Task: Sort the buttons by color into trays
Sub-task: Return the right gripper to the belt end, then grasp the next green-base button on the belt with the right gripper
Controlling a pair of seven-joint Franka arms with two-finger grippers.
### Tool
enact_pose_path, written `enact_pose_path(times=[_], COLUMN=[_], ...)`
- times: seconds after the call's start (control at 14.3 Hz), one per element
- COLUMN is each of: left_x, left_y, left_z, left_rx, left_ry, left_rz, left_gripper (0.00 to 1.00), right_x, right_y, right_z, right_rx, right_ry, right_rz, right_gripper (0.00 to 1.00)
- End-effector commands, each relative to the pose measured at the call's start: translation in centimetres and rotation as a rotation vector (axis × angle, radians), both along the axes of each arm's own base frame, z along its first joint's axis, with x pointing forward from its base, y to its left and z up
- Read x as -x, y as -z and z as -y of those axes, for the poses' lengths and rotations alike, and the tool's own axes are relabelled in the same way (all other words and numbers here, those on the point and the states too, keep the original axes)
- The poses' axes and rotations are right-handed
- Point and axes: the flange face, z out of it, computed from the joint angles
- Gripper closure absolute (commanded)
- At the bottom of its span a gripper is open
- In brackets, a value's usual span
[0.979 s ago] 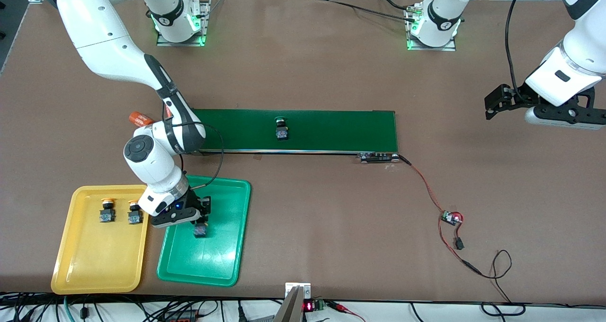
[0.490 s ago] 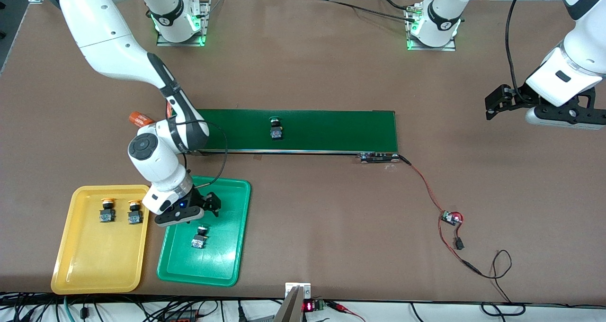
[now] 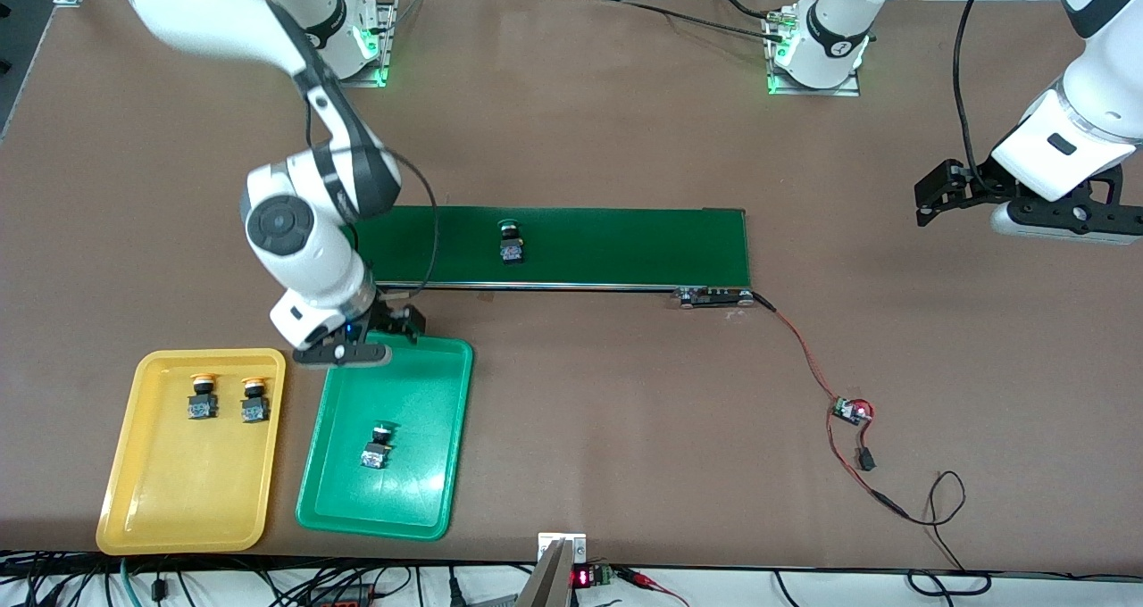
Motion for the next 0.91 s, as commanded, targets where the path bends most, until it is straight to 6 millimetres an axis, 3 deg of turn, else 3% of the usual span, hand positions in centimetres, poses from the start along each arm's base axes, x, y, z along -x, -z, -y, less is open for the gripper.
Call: enact_pose_path(times=[0.0,0.42,0.84], left_x=[0.5,0.5,0.5], left_y=[-0.4,-0.4,-0.4], left_z=[-0.2,-0.2,-0.2], left_rx=[-0.009,-0.007,-0.007], left_ry=[0.004,0.004,0.005], left_rz=[0.014,0.014,0.014], left_gripper=[0.00,0.00,0.00], right_x=[5.6,12.8,15.8], right_y=[-1.1,0.2,1.6], right_z=[-1.9,-5.9,-8.6], right_rx=[-0.026,-0.006,-0.005], right_ry=[0.048,0.057,-0.009], right_rz=[-0.055,-0.114,-0.125], right_gripper=[0.00,0.00,0.00])
